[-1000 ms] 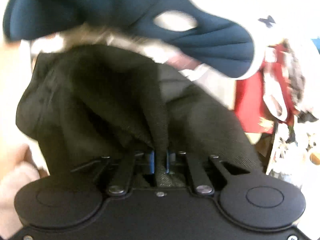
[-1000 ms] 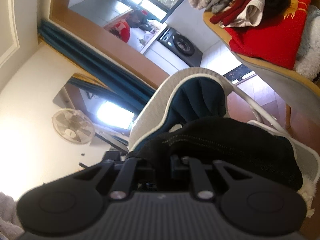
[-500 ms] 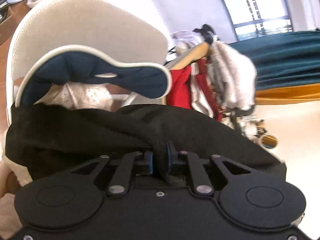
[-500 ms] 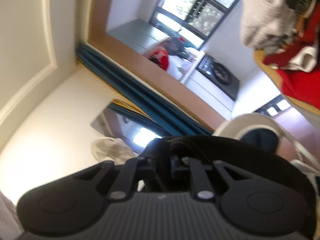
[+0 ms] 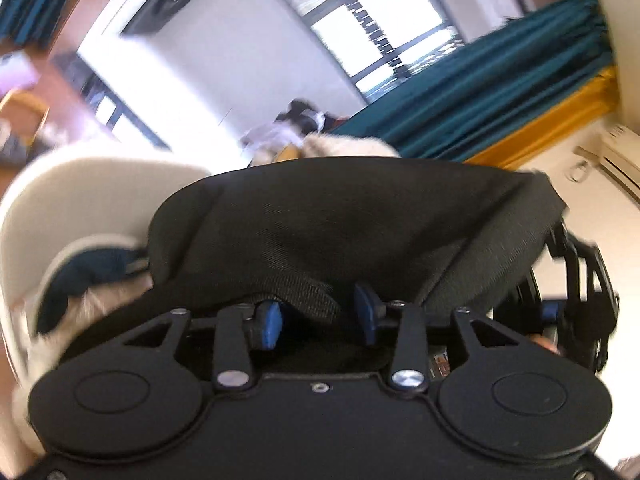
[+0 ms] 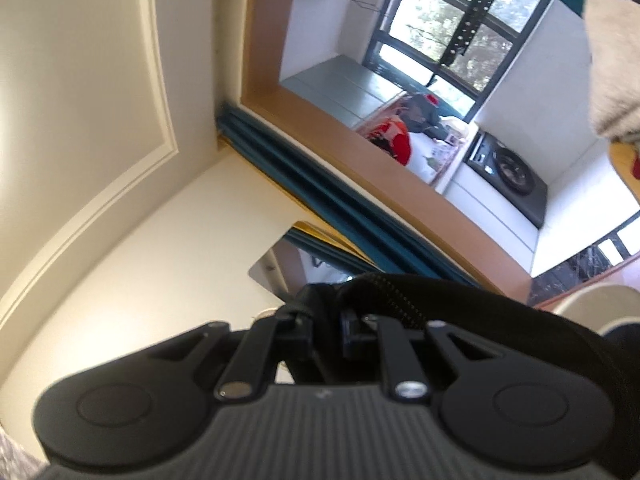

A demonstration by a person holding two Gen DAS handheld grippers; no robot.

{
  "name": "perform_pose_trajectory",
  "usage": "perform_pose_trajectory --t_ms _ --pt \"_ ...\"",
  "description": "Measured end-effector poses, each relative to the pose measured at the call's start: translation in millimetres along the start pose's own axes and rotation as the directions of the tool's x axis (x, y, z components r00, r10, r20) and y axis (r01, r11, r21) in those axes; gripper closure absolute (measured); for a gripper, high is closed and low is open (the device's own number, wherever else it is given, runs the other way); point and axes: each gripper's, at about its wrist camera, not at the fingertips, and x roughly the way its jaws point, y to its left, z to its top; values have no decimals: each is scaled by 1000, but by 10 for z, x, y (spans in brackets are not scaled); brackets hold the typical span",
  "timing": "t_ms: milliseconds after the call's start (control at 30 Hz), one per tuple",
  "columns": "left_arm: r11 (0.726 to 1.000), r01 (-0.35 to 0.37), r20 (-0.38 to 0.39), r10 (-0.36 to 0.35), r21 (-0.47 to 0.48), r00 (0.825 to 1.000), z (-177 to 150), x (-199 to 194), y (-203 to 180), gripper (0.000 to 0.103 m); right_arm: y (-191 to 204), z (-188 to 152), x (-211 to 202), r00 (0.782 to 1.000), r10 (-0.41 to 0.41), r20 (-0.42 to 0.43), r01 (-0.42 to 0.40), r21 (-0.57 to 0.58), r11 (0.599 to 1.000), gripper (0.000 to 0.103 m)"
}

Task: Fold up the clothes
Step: 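Lift the black jeans off the chair with both grippers and carry toward the desk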

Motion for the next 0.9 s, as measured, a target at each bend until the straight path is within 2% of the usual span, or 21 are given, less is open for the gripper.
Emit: perform_pose_trajectory --t_ms 200,300,333,400,433,467,500,533,567,600,633,700,767,833,900 --pt "991 29 122 -45 131 992 40 -409 -177 60 261 167 201 1000 24 -15 -24 -24 999 90" --pt "995 73 142 -82 67 986 90 -584 -152 56 388 226 294 999 32 -23 -33 -42 999 90" --pt "995 99 139 -100 15 985 112 -624 -122 51 429 244 325 999 33 -24 -34 -49 998 90" --pt "982 182 156 -172 -49 973 140 -722 -69 22 467 260 375 1000 27 -16 -28 -57 998 90" --pt "978 209 201 -199 -26 959 120 -805 -93 0 464 268 384 1000 25 -5 -25 -49 998 90" --pt "973 232 245 -225 0 943 102 -888 -119 0 461 276 394 1000 22 4 -22 -43 999 90" --pt "975 212 273 -222 67 936 90 -967 -196 0 458 285 411 1000 14 7 -14 -46 999 90" --pt "977 158 280 -192 142 941 82 -1011 -287 0 459 290 431 1000 5 8 -5 -51 999 90" --pt "974 79 283 -138 212 949 56 -1011 -365 0 471 283 460 1000 -7 -1 7 -60 998 90" --pt "960 -16 289 -69 281 955 13 -984 -436 0 480 273 487 1000 -16 -8 16 -65 998 90" --pt "936 -94 287 -8 340 958 -44 -928 -486 0 477 255 505 1000 -16 -11 16 -55 998 90" --pt "868 -205 265 88 452 960 -209 -759 -548 0 495 224 545 1000 -12 -15 12 -45 999 90" --pt "814 -258 229 159 520 960 -391 -535 -566 0 567 207 570 1000 -8 -18 7 -68 998 90" --pt "783 -259 173 195 565 966 -550 -283 -585 0 631 202 575 1000 1 -21 -2 -76 997 90" --pt "760 -271 147 228 590 962 -652 -40 -628 0 706 195 562 1000 5 -25 -8 -97 995 90"
